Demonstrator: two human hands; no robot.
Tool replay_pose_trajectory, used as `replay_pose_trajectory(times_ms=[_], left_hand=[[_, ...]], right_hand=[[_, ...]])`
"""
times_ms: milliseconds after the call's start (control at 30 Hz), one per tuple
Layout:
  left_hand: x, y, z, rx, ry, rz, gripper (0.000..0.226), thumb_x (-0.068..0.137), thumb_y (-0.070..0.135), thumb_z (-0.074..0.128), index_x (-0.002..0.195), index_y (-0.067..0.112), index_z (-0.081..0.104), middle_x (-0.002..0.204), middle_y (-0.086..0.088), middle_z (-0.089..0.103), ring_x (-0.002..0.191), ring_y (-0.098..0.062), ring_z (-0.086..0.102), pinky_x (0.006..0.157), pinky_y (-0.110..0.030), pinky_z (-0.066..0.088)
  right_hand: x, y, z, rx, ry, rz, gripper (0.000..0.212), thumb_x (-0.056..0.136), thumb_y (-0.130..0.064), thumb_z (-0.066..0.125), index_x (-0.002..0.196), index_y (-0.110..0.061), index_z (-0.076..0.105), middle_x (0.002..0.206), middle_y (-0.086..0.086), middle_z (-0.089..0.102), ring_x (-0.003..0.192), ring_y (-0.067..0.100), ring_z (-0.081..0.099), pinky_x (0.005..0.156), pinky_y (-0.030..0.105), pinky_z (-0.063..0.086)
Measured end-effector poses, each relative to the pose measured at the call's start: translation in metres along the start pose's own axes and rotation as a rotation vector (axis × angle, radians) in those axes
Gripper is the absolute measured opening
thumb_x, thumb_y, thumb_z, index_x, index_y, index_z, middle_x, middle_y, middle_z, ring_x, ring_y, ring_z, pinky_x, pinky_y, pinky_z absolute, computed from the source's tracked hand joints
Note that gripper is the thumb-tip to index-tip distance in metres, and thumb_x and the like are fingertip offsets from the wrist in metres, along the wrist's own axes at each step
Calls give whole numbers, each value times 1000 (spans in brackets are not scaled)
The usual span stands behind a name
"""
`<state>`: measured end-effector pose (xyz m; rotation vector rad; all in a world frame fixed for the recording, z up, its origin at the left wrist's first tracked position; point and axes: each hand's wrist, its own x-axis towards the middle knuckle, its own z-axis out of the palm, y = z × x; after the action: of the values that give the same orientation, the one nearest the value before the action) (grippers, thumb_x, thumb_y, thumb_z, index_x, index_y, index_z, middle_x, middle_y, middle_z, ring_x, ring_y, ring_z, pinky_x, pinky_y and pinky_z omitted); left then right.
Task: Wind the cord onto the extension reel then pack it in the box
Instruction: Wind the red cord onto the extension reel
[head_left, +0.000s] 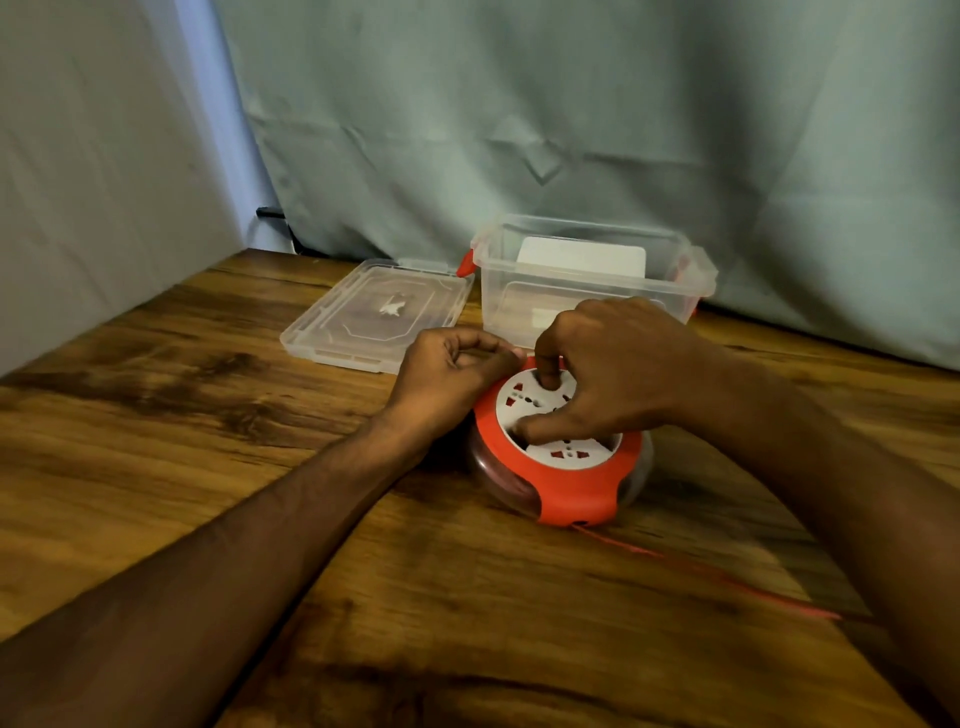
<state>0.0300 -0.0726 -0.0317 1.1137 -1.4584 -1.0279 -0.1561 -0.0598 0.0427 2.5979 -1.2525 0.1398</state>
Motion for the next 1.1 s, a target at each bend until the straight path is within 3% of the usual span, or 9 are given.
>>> replay_pose_trajectory(times_ms=[100,167,267,400,567,767,867,967,1100], left_hand=[[-1,0,1,10,-10,3,18,91,22,76,104,9,79,94,-5,82,85,-16,80,77,-33,64],[-1,0,0,-2,-11,-5,19,91,23,76,105,10,78,94,-7,82,85,-20,80,78,-36,64],[0,-1,0,12,11,-12,20,91,25,76,107,14,78,96,-6,82,85,-21,80,79,-41,65],[2,-1,0,22,25,-22,20,90,26,77,108,18,78,95,-3,82,82,-18,80,75,-37,66],[2,-2,0,16,26,-18,18,89,25,78,105,18,78,92,-4,82,81,-18,80,74,-34,65],[-1,0,1,18,12,-7,19,90,26,77,107,16,78,90,-5,82,81,-19,80,75,-37,65],[-2,2,0,15,2,-3,20,91,24,75,108,15,76,83,-5,82,76,-19,80,71,-35,65],[-2,3,0,7,11,-7,20,90,22,76,108,14,77,84,-7,82,78,-19,80,77,-39,64],[-2,2,1,16,12,-5,20,89,23,77,107,15,77,88,-6,82,83,-20,80,82,-43,64]], right_hand=[[-1,-3,2,-36,57,46,63,61,-95,40,62,-33,49,59,-19,44,55,1,44,49,19,23],[0,-4,4,-53,69,94,64,63,-96,37,59,-32,40,56,-18,40,53,2,43,48,21,25],[1,-2,9,-48,63,161,67,65,-97,35,64,-31,44,57,-15,40,54,7,44,56,26,35],[1,-3,11,-35,43,209,63,69,-94,38,63,-31,36,59,-14,36,53,5,39,60,27,36],[2,-1,10,8,-13,218,72,64,-94,30,73,-26,52,63,-11,46,61,10,52,58,27,38],[-3,-2,-14,17,15,-62,41,84,-69,58,63,-36,48,55,-20,38,54,2,46,53,21,28],[-6,0,-26,132,-61,-134,20,76,-54,73,88,-39,69,56,-23,53,70,-14,53,54,17,28],[-9,4,-28,240,-191,-122,37,74,-51,77,109,-44,69,79,-55,45,77,-21,49,55,19,30],[-7,4,-30,268,-274,-115,48,73,-55,79,118,-45,66,82,-58,40,80,-22,47,58,19,32]])
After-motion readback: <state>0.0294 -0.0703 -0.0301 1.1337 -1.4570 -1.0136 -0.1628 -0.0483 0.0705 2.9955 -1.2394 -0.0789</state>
